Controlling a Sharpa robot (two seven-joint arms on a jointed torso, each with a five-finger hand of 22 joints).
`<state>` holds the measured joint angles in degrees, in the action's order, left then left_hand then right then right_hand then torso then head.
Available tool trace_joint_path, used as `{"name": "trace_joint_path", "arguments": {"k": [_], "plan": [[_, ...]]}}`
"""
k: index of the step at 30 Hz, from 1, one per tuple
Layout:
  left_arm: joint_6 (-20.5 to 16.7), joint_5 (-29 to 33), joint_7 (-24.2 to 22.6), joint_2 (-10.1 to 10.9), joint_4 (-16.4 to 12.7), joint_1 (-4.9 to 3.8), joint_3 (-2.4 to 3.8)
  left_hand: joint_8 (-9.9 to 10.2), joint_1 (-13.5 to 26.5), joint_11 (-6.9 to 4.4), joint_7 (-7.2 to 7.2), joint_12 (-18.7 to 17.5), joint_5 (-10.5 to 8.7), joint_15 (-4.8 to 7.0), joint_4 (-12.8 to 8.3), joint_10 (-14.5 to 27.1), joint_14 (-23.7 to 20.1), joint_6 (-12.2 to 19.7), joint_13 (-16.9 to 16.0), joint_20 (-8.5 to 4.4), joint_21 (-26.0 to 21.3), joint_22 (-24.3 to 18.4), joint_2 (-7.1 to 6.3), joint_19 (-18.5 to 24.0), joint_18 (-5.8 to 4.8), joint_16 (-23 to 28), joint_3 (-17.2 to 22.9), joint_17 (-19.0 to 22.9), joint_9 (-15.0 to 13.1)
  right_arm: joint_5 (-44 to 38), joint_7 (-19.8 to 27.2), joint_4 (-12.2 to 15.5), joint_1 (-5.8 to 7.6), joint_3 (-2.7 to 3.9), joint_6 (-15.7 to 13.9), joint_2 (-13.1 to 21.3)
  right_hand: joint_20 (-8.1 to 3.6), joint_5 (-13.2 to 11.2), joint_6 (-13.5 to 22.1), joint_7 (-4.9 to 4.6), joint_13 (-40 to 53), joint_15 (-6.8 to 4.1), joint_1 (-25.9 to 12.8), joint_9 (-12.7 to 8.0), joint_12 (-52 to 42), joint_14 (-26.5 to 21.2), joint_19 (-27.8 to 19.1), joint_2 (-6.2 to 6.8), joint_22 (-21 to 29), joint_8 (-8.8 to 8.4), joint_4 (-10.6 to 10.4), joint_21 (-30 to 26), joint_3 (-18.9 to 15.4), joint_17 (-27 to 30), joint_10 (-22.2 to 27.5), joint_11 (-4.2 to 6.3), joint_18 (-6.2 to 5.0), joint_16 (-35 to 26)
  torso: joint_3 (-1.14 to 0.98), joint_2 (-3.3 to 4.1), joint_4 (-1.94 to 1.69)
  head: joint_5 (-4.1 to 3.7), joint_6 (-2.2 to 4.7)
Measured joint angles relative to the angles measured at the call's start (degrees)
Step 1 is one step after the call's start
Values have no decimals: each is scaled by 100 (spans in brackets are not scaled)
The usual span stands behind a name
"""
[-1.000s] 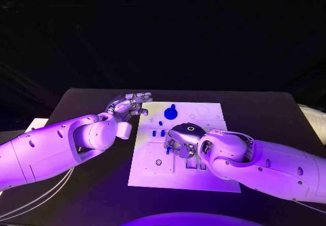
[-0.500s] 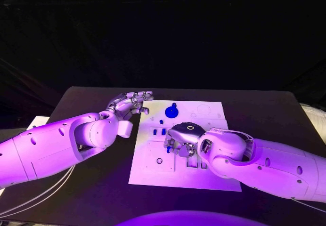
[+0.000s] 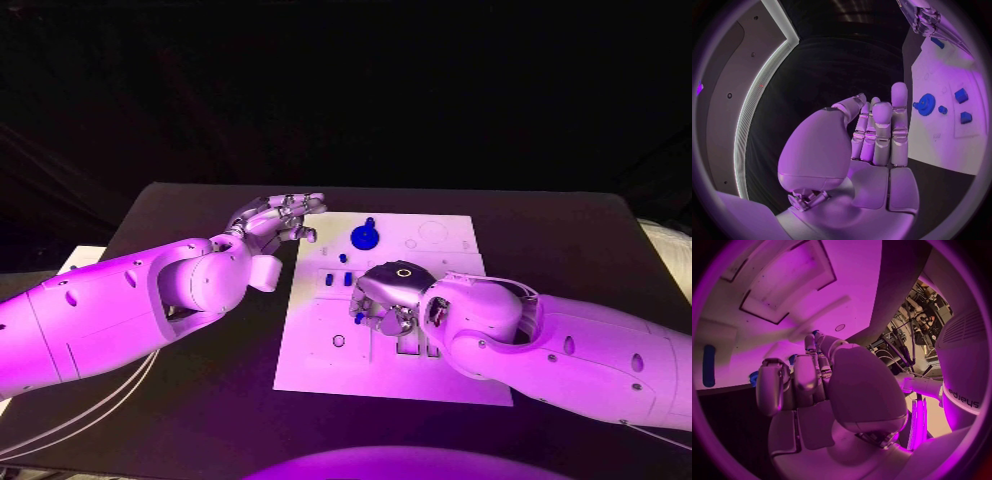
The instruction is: Assemble the parts on the task board
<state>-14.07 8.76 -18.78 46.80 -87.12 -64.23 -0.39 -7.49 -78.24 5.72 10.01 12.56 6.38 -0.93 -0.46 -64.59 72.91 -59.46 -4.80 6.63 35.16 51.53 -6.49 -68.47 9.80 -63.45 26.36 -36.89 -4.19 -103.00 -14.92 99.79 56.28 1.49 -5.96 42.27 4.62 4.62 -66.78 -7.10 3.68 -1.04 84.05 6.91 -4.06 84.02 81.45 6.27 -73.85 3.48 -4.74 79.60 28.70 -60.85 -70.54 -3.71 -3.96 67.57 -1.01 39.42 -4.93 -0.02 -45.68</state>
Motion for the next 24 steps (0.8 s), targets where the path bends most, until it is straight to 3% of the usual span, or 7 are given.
{"name": "trace_joint_path", "arguments": {"k": [4, 7, 14, 20, 24], "plan": [[6, -6, 5, 0, 1, 0, 0, 0, 0, 0, 0, 0, 0, 0, 0, 0, 0, 0, 0, 0, 0, 0, 0, 0, 0, 0, 0, 0, 0, -36, -32, 2, -1, -2, 15, -19, 0, 0, 0, 0, 5, 0, -34, 0, 14, 0, 0, 33, 11, -9, 0, 0, 0, 13, 0, 0, 0, 0, 0, 1, 0, 1, 2], [9, -10, 9, 0, 2, 0, 0, 0, 0, 0, 0, 0, 0, 0, 0, 0, 0, 0, 0, 0, 0, 0, 0, 0, 0, 0, 0, 0, 0, -52, -61, -10, -2, -10, 42, -40, 0, 2, 104, -53, 3, 43, -163, 0, 43, 0, 0, 57, 39, -9, -1, 0, -1, 13, 123, -53, 0, 13, 1, 0, 0, -4, 4], [22, -18, 24, -1, 2, 0, 0, 0, 0, 0, 21, 0, 0, 0, 0, 0, 0, 21, 0, 0, 0, 0, 0, 0, 0, 0, 0, 22, 5, -72, -154, -49, 6, -35, 88, -89, 114, 49, 731, -172, -1, 167, -424, -179, 33, 0, -114, 255, 265, 8, -47, -154, -209, -4, 791, -194, 0, 90, 3, -2, 1, -9, 5], [32, -23, 38, 3, 2, 0, 0, 0, 0, 20, 21, 0, 0, 0, 0, 20, 0, 21, 0, 0, 0, 0, 0, 0, 0, 0, 0, 22, 5, -74, -190, -41, 8, -50, 59, -97, 145, 49, 847, -190, -1, 167, -423, -223, 11, 0, -145, 254, 317, 8, -32, -195, -287, -2, 986, -264, 0, 90, 4, -2, 1, -18, 2], [38, -32, 44, 4, 0, 0, 0, 0, 0, 20, 21, 0, 0, 0, -16, 20, 0, 21, 0, 0, 0, -5, 0, 0, 0, 0, -16, 29, 4, -65, -197, -36, 4, -60, 11, -79, 144, 48, 852, -195, -23, 167, -434, -223, 12, 0, -145, 242, 315, 8, -40, -195, -309, 31, 995, -258, 0, 90, 7, -5, 1, -30, 1]]}}
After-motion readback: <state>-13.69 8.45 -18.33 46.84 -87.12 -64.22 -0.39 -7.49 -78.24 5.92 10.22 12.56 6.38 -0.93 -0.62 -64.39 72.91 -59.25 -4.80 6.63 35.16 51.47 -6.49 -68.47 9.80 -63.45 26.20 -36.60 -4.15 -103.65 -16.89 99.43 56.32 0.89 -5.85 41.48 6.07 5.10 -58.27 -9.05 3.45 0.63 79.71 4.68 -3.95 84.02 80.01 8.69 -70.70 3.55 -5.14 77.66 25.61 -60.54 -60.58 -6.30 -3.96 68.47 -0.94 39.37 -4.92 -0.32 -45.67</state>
